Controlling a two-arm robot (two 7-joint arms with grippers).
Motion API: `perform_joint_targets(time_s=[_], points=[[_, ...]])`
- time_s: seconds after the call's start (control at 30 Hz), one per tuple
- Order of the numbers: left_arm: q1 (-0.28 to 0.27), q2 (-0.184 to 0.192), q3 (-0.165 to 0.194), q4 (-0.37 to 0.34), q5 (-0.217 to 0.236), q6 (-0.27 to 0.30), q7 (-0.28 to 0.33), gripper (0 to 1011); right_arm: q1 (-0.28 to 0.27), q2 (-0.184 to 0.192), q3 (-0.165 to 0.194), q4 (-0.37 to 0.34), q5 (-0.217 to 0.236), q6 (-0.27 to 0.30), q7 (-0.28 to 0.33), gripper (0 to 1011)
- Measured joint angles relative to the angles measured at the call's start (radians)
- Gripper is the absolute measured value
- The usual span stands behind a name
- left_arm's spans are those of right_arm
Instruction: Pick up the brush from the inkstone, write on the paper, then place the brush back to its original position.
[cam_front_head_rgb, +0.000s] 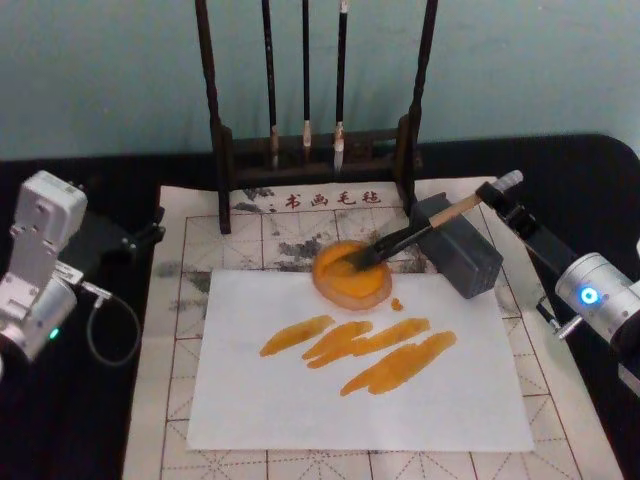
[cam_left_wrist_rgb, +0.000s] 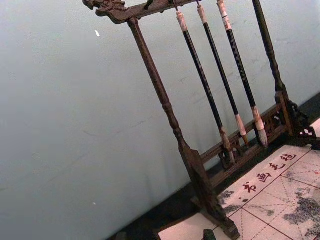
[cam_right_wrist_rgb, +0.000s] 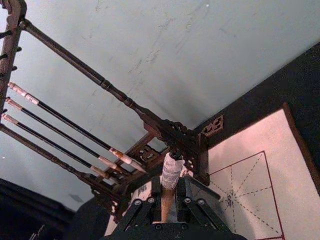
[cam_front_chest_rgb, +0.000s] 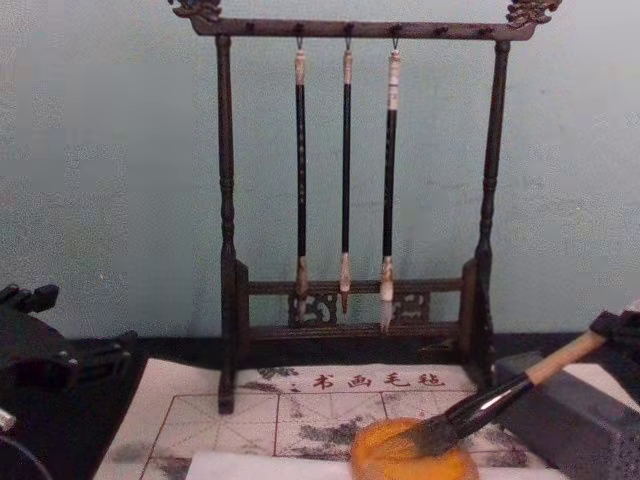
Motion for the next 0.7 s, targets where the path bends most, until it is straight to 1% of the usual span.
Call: perform_joint_targets(time_s=[0.3, 0.4, 0.47, 0.5, 0.57, 0.63, 0.67, 0.7], points=[[0.000, 0.000, 0.000, 0.000, 0.000, 0.000, 0.000, 1001, 0.000, 0.000, 0.000, -0.001, -0.001, -0.001, 0.000, 173], [0.000, 0.000, 0.000, 0.000, 0.000, 0.000, 0.000, 1001, 0.000, 0.000, -0.001, 0.000, -0.002, 0.000, -0.001, 197], [0.000, 0.000, 0.000, 0.000, 0.000, 0.000, 0.000, 1001, 0.000, 0.000, -0.001, 0.000, -0.003, 0.001, -0.001, 264], [0.000, 0.000, 0.000, 0.000, 0.000, 0.000, 0.000, 1001, 0.000, 0.000, -0.001, 0.000, -0.003, 0.001, -0.001, 279], [0.000, 0.000, 0.000, 0.000, 0.000, 0.000, 0.000, 1001, 0.000, 0.000, -0.001, 0.000, -0.003, 0.001, -0.001, 361], [0.000, 0.000, 0.000, 0.000, 0.000, 0.000, 0.000, 1001, 0.000, 0.000, -0.001, 0.000, -0.003, 0.001, -0.001, 395], [0.000, 0.000, 0.000, 0.000, 0.000, 0.000, 0.000, 1001, 0.000, 0.000, -0.001, 0.000, -0.003, 0.001, -0.001, 461], [0.000, 0.000, 0.000, 0.000, 0.000, 0.000, 0.000, 1001, 0.000, 0.000, -0.001, 0.000, -0.003, 0.000, -0.001, 479]])
